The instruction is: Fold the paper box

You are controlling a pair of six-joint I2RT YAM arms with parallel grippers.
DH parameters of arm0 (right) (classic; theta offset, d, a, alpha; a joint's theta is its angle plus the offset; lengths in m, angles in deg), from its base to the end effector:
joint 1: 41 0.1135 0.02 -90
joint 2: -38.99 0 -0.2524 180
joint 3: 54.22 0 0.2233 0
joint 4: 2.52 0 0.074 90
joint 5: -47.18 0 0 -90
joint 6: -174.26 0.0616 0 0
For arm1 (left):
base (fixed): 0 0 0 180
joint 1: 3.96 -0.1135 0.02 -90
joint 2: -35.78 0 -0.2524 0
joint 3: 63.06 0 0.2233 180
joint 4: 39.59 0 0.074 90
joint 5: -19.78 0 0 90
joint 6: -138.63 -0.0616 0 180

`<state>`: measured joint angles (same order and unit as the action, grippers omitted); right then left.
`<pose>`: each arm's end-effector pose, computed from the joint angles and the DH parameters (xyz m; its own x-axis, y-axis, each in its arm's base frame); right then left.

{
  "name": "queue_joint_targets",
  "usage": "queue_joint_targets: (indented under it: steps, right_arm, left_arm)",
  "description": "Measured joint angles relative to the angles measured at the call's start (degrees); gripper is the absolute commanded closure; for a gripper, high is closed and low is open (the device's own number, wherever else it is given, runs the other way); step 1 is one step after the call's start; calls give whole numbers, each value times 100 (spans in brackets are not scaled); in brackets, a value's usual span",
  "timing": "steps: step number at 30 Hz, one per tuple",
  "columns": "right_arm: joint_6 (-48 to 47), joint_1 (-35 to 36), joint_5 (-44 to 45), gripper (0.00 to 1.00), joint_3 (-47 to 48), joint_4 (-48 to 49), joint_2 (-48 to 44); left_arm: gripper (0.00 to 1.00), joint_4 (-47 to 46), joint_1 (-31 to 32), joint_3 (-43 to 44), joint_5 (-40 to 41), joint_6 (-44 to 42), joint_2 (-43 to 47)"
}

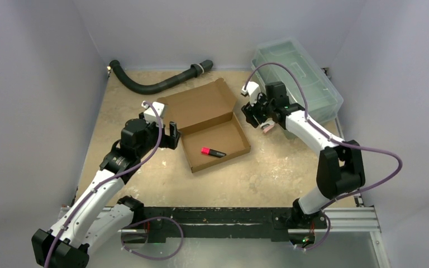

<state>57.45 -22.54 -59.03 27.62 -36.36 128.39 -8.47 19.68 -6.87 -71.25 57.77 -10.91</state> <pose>0.3157 0.1235 0.2485 -0.3331 -0.5678 -0.7527 -0.7316 0.6593 -0.1736 0.1765 -0.0785 0.2841 -0.3994 0.0014 -0.9168 0.3573 0.9212 -0.1542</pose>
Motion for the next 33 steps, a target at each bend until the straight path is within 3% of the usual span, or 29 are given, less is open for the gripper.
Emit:
queue_joint_targets:
  steps: [12,33]
  right_arm:
    - [474,-22,1279,47,66,352,1054]
    - [815,-22,1816,56,684,291,2022]
  left_arm:
    - [18,0,0,0,-4,2,0]
    - [18,0,0,0,-4,2,0]
